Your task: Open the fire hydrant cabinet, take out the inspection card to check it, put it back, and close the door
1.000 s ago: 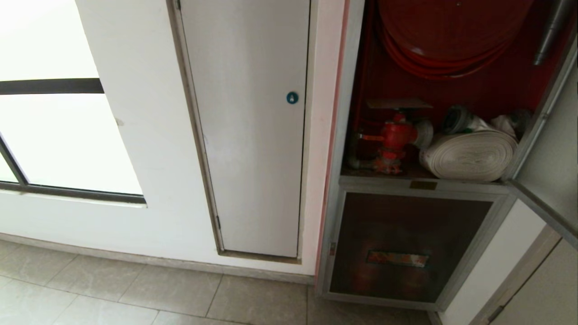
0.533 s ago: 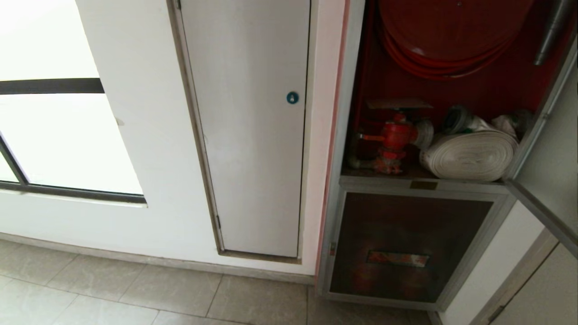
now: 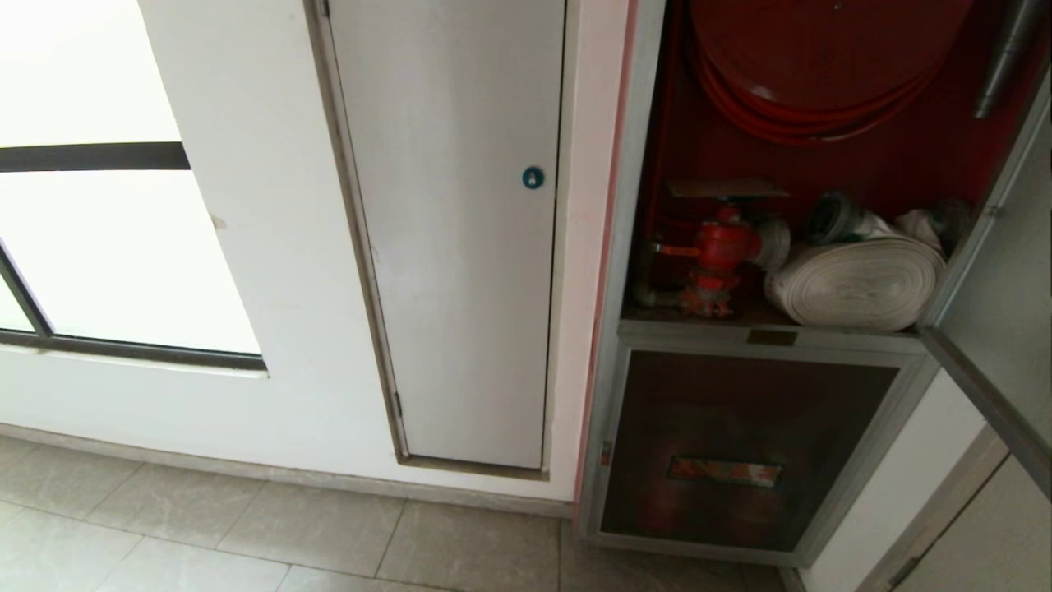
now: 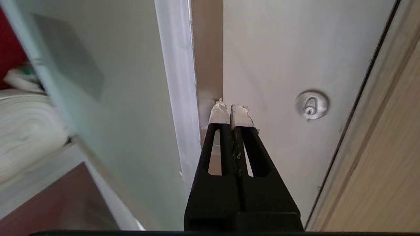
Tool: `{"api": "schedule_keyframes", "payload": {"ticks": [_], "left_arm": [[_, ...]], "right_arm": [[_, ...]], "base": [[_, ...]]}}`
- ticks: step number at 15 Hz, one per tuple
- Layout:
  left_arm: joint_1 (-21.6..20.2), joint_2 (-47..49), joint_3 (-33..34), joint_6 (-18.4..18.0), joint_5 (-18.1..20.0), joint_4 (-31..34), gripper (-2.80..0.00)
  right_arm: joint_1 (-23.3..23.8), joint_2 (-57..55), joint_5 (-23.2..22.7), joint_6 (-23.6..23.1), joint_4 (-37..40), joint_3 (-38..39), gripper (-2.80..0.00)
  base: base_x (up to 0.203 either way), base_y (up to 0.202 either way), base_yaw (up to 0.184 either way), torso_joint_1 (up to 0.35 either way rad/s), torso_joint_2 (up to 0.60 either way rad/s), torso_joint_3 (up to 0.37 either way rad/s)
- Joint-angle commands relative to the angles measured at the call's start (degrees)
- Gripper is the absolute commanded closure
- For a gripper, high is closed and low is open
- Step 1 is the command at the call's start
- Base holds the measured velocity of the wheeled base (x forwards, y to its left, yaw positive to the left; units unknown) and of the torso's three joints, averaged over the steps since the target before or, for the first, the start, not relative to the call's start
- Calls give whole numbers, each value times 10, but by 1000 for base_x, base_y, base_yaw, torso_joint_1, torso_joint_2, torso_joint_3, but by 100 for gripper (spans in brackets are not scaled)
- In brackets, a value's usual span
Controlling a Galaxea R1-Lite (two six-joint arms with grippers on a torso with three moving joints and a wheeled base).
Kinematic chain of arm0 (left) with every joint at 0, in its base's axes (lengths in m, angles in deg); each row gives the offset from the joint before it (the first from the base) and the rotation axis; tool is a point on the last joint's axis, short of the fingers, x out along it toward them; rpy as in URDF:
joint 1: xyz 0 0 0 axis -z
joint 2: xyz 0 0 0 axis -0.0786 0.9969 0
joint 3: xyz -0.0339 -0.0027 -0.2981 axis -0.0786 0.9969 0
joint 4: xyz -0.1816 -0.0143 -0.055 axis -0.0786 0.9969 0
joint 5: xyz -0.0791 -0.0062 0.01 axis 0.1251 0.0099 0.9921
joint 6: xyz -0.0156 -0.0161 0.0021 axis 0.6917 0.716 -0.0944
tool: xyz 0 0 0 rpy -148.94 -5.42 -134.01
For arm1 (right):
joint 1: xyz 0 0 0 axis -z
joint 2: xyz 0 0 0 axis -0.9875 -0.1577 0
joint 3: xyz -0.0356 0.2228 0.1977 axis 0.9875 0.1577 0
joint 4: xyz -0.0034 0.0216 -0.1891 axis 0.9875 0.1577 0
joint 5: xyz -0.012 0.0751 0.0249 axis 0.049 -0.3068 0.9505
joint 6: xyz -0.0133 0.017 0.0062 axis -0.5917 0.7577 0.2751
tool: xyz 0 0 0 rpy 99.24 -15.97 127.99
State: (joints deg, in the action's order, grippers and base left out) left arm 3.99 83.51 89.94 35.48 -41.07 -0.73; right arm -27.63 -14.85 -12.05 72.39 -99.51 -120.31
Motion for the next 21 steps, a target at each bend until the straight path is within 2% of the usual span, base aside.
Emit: {"api": "schedule_keyframes", "payload": {"ticks": [1, 5, 12, 14, 16, 19, 21], "left_arm": [[0, 0, 1, 0, 0, 0, 0], [0, 0, 1, 0, 0, 0, 0], [0, 1, 1, 0, 0, 0, 0], [0, 0, 1, 0, 0, 0, 0], [0, 0, 1, 0, 0, 0, 0], [0, 0, 1, 0, 0, 0, 0], [0, 0, 1, 0, 0, 0, 0]], "right_arm": [[-3, 23, -1, 1, -3, 8, 0], [-35, 50, -9, 1, 6, 11, 0], [-21, 58, -8, 3, 7, 5, 0], [2, 51, -11, 13, 7, 4, 0], [25, 33, -39, 34, 9, -1, 0], [30, -10, -59, 53, 4, -15, 0], [29, -20, -118, 63, 7, -25, 0]], "base": [[0, 0, 0, 0, 0, 0], [0, 0, 0, 0, 0, 0], [0, 0, 0, 0, 0, 0], [0, 0, 0, 0, 0, 0], [0, 0, 0, 0, 0, 0], [0, 0, 0, 0, 0, 0], [0, 0, 0, 0, 0, 0]]}}
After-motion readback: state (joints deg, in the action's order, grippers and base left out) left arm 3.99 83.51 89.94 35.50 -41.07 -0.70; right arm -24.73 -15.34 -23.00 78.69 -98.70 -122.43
